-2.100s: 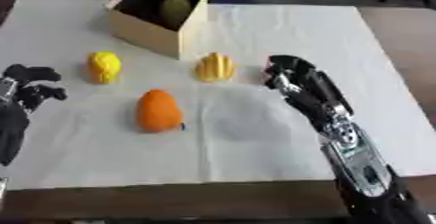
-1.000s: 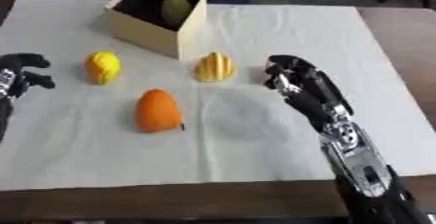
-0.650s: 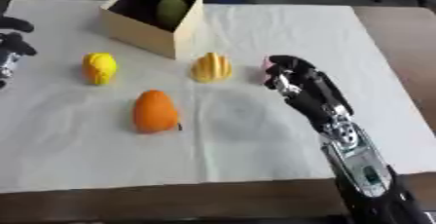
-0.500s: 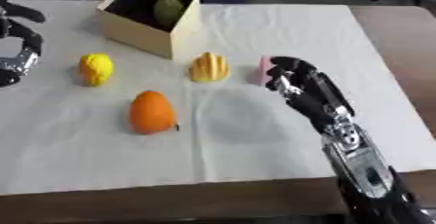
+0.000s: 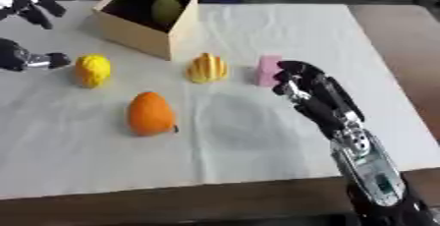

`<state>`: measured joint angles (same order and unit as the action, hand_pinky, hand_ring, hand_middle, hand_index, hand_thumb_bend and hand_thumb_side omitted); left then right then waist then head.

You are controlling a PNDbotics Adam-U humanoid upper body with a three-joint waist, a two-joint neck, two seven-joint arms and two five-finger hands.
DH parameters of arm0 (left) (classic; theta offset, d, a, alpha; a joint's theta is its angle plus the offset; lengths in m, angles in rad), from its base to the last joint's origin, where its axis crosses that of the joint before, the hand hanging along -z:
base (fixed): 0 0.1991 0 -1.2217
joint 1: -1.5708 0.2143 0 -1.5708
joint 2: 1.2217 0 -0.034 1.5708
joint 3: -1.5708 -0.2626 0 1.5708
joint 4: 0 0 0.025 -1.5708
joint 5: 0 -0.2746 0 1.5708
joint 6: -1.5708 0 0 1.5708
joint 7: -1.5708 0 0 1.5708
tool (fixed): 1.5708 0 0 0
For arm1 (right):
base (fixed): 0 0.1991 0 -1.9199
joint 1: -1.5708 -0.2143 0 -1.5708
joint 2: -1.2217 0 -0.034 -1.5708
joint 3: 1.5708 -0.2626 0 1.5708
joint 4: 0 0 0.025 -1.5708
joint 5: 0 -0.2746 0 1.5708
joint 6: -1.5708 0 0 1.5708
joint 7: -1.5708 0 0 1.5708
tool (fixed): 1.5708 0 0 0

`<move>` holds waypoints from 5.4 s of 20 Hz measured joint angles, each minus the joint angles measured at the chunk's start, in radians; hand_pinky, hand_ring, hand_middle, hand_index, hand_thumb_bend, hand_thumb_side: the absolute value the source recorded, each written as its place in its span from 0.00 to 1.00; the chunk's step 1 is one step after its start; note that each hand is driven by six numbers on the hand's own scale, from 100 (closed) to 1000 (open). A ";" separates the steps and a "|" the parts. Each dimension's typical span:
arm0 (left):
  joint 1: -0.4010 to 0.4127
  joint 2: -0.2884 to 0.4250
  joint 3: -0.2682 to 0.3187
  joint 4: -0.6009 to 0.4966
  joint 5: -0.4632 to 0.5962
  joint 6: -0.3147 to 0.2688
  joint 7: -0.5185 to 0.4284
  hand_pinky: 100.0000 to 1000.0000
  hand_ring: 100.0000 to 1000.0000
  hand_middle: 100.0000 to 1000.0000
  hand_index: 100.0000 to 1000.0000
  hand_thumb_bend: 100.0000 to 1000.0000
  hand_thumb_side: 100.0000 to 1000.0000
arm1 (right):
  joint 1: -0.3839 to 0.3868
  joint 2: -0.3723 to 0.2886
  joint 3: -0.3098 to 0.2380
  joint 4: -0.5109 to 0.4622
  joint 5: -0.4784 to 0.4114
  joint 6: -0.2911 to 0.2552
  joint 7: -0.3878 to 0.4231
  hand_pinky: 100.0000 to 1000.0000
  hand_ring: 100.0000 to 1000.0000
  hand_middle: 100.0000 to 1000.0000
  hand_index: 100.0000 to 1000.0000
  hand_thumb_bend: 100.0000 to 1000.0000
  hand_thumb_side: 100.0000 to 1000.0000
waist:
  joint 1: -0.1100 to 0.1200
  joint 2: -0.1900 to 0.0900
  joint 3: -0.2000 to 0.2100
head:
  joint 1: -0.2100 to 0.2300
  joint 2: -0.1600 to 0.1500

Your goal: Pick up objects on the table and place them in the box.

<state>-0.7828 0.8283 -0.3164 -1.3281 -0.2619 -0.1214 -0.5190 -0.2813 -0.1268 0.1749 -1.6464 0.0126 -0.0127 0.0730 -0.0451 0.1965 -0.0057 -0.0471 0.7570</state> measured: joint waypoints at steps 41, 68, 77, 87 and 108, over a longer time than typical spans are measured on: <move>-0.127 -0.243 0.088 0.382 -0.667 -0.197 0.146 0.58 0.38 0.37 0.51 0.30 0.12 | 0.000 0.018 0.005 0.001 -0.020 -0.001 0.008 0.64 0.56 0.59 0.75 0.00 0.39 | 0.000 0.000 -0.022 | 0.019 0.008; -0.246 -0.338 0.249 0.539 -0.845 -0.061 0.643 0.77 0.69 0.78 0.87 0.24 0.07 | -0.015 0.036 0.030 0.001 -0.025 0.002 0.038 0.64 0.56 0.59 0.75 0.00 0.39 | -0.019 0.005 -0.103 | 0.059 -0.010; -0.246 -0.345 0.246 0.528 -0.828 -0.063 0.599 0.82 0.77 0.87 0.93 0.28 0.34 | -0.015 0.043 0.030 0.001 -0.025 0.002 0.038 0.64 0.56 0.59 0.75 0.00 0.39 | -0.019 0.007 -0.106 | 0.059 -0.011; -0.211 -0.280 0.167 0.373 -0.678 -0.182 0.438 0.77 0.65 0.70 0.82 0.32 0.17 | -0.014 0.043 0.026 0.001 -0.025 0.000 0.035 0.64 0.56 0.59 0.76 0.00 0.39 | -0.019 0.007 -0.089 | 0.037 -0.015; -0.031 -0.087 -0.177 -0.110 -0.305 -0.328 -0.142 0.78 0.69 0.73 0.84 0.36 0.38 | -0.017 0.034 0.017 0.001 -0.025 0.000 0.027 0.64 0.56 0.59 0.76 0.00 0.39 | -0.018 0.007 -0.078 | 0.015 -0.019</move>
<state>-0.8141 0.7415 -0.4933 -1.4382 -0.5667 -0.4491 -0.6614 -0.2987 -0.0926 0.1921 -1.6457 -0.0120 -0.0128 0.1001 -0.0635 0.2036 -0.0835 -0.0325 0.7379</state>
